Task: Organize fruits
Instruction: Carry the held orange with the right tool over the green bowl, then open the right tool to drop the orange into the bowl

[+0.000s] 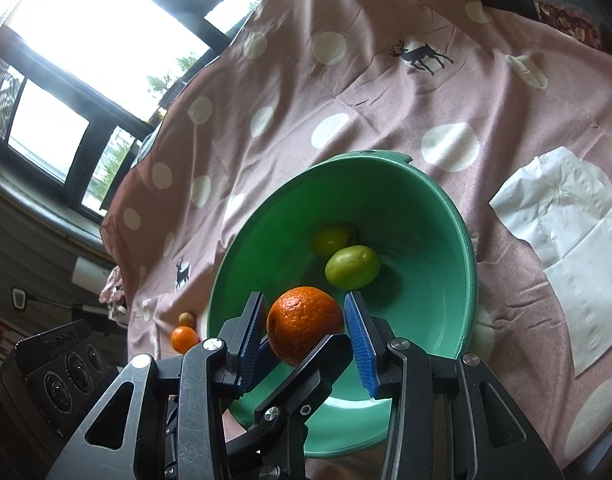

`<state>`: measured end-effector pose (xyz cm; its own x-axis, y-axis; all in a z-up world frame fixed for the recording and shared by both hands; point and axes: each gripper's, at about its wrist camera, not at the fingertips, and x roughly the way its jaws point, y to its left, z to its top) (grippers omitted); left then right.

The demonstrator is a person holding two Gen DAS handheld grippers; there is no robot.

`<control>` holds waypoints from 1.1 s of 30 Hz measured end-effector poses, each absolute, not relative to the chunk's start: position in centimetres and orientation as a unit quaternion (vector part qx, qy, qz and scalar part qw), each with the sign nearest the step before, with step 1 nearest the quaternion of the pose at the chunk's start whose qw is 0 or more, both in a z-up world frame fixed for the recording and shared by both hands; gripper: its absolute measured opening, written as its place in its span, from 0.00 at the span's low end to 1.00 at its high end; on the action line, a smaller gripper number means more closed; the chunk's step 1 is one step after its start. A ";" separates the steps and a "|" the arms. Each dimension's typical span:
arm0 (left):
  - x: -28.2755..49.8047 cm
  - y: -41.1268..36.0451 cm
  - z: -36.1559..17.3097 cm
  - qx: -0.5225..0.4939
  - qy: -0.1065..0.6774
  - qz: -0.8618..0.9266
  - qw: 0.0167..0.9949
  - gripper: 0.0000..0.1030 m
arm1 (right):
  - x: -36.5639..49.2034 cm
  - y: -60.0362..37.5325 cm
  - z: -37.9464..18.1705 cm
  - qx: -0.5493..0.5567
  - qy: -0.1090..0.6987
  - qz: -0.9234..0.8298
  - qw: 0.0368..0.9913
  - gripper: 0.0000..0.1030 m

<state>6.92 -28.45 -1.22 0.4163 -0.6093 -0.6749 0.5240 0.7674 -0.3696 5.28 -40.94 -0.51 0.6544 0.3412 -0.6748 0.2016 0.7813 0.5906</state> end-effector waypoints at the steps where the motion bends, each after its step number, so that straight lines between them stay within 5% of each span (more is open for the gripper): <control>1: 6.9 -28.4 -1.3 -0.050 0.422 -0.337 0.840 0.41 | 5.3 -40.9 -0.5 0.326 0.415 0.040 0.848 0.43; 28: 6.8 -28.4 -1.5 -0.054 0.425 -0.331 0.841 0.42 | 5.5 -41.1 -0.7 0.321 0.416 0.013 0.851 0.43; 33: 6.3 -26.4 -0.3 -0.059 0.416 -0.309 0.853 0.55 | 5.1 -41.2 -0.1 0.317 0.399 0.003 0.860 0.43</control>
